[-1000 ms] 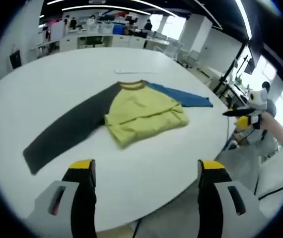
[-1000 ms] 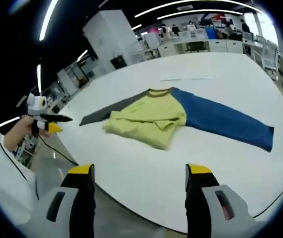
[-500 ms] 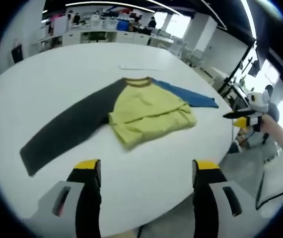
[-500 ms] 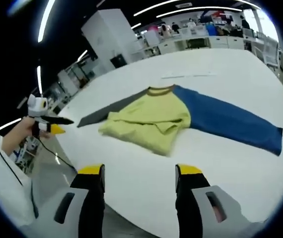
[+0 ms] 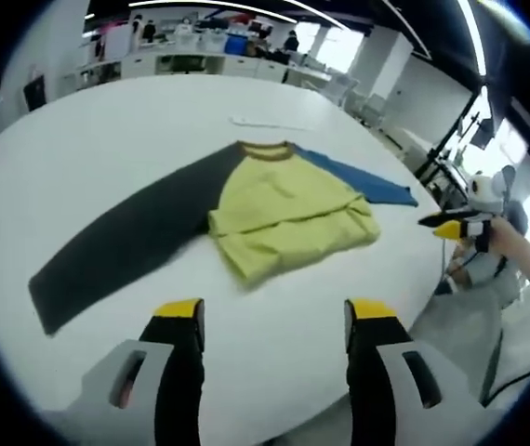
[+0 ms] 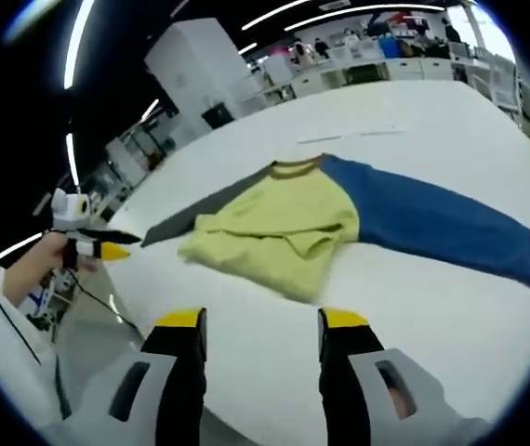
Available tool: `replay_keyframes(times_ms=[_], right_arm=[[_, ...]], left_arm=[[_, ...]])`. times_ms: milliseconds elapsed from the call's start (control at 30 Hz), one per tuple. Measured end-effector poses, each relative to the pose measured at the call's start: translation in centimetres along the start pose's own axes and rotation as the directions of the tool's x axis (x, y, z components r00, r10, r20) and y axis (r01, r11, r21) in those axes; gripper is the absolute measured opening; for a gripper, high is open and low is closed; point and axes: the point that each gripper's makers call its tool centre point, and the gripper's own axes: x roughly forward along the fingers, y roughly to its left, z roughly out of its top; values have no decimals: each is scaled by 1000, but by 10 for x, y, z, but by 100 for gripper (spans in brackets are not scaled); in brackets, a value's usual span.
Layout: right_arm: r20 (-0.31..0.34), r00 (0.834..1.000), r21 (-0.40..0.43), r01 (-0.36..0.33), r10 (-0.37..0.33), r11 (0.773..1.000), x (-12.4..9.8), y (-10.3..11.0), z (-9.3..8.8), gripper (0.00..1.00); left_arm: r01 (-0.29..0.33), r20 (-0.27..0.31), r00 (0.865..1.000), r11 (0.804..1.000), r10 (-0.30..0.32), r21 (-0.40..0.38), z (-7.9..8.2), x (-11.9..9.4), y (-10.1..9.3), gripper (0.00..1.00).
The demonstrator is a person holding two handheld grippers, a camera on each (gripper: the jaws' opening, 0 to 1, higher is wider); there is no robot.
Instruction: Fold the garment on the visible template until the final outline fits inside the template.
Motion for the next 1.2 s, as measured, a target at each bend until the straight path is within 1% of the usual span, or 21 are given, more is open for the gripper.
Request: replay_keyframes(times_ms=[167,300,433,567,667,933,1200], right_arm=[[-6,1000,23,-2,2,1000,14,-3,-1,45],[-15,1000,22,2,-2,1000,24,-6,1,43],[-10,1000,28,12,-12,1000,34,-10,5,38],[-8,1000,40,20,-19,999,44,-16,8,35],[-11,1000,44,20,-19,999,50,-18,9,33],[-23,1000,61,15,-14,998,66,-20,10,30],[-25,999,83,24,-22,996,79,-27,13,27]], left_arm=[[-2,1,1000,1000,2,-7,7,10,7,54],[-3,3,1000,1000,3,-8,13,18,12,52],[-6,5,1000,1000,6,-13,17,28,18,48],[-2,9,1000,999,2,-32,20,39,22,44],[-2,0,1000,1000,2,-27,20,46,21,40],[-2,-13,1000,1000,2,-31,21,64,28,37],[-6,-14,1000,999,6,-40,24,74,33,33]])
